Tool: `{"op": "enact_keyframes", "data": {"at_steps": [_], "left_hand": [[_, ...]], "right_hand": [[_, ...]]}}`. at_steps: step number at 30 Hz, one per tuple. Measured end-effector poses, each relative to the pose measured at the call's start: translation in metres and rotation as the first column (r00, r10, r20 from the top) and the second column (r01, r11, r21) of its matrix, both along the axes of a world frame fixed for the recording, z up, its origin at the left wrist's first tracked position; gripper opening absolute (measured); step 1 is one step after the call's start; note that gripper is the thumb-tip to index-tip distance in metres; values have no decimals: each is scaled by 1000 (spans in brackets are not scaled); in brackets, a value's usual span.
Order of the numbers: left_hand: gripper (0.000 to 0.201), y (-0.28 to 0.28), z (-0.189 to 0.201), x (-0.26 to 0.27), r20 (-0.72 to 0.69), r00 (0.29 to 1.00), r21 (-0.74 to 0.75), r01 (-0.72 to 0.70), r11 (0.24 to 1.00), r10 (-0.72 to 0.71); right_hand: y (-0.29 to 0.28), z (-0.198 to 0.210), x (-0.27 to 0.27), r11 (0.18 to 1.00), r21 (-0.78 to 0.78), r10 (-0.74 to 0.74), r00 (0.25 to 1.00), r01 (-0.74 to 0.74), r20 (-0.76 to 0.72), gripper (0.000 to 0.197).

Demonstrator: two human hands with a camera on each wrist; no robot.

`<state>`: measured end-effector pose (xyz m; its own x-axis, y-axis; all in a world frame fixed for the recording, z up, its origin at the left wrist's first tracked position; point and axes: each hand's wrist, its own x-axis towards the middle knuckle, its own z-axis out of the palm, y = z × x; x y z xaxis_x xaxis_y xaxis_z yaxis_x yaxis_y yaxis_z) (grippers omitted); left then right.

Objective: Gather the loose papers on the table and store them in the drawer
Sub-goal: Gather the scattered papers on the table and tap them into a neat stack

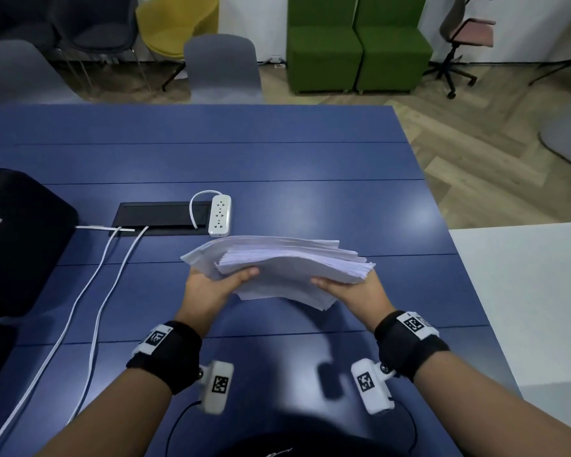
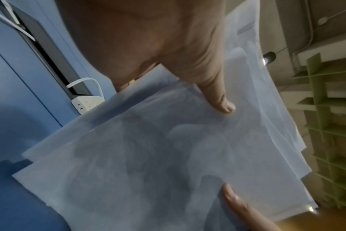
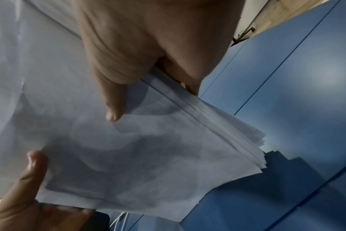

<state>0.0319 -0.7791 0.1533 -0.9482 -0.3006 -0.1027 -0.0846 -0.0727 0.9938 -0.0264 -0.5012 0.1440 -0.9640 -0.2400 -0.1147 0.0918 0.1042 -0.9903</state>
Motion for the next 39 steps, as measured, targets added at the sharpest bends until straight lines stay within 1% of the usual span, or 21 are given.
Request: {"op": "enact_keyframes", "data": {"at_steps": [2,4,6,8,10,13,16,18,20,22,25,26,29,30,32,34,35,37,39], "left_hand": [[56,9,3,-5,28,999,39,16,999,-17],[62,17,5,-12,47,999,61,-7,998,4],[51,19,11,-17,24,999,71,-49,996,47],[40,18,19,-20,-18,999,106,-45,993,47],[39,16,24,-19,-49,999,143,-16,990,23],[41,14,17,-15,-22,1000,110,9,994,-6],[45,11,12,-10,23,1000,107,17,994,-19],[45,7,18,-11,-11,1000,105,-4,994,5],[39,6,31,-14,-58,998,98,-7,995,13],[36,9,43,-17,-91,995,82,-24,996,32],[50,22,56,-19,-139,985,27,-97,995,100],[47,26,58,-19,-154,979,20,-132,991,134],[19,31,63,-16,-194,957,7,-218,976,215],[17,32,64,-15,-204,954,-1,-224,975,219],[31,33,61,-12,-181,961,-1,-215,977,211],[46,32,52,-10,-79,971,29,-226,974,227],[48,29,47,-10,-27,972,50,-233,971,235],[43,26,45,-9,25,970,82,-245,966,243],[35,22,52,-9,3,968,62,-250,966,250]], "right_hand": [[-3,2,-2,1000,-8,-7,1000,7,12,43],[-6,2,-5,998,-31,-59,998,60,27,45],[-7,4,-7,992,-54,-111,993,112,29,41],[-5,7,-7,986,-76,-145,989,146,18,37],[-1,12,-5,981,-102,-167,986,165,-13,34],[6,5,3,982,-76,-177,983,174,-42,31],[11,-12,9,981,-27,-193,981,192,-16,41],[16,-16,6,985,-12,-171,985,171,-1,45],[19,-13,2,991,11,-133,991,133,6,42],[20,-12,0,991,14,-131,991,131,10,38],[15,-8,2,990,20,-141,990,141,-19,36],[14,-7,3,989,13,-144,989,144,-19,36],[11,-4,7,987,-22,-161,987,160,-31,32],[11,-5,8,986,-34,-165,986,164,-36,32],[13,-10,9,989,-24,-145,989,145,-15,35],[14,-16,11,996,20,-84,996,84,18,41],[15,-19,11,997,51,-61,998,59,30,44],[16,-20,9,996,74,-52,998,49,44,44],[16,-19,9,997,71,-42,998,39,43,40]]}}
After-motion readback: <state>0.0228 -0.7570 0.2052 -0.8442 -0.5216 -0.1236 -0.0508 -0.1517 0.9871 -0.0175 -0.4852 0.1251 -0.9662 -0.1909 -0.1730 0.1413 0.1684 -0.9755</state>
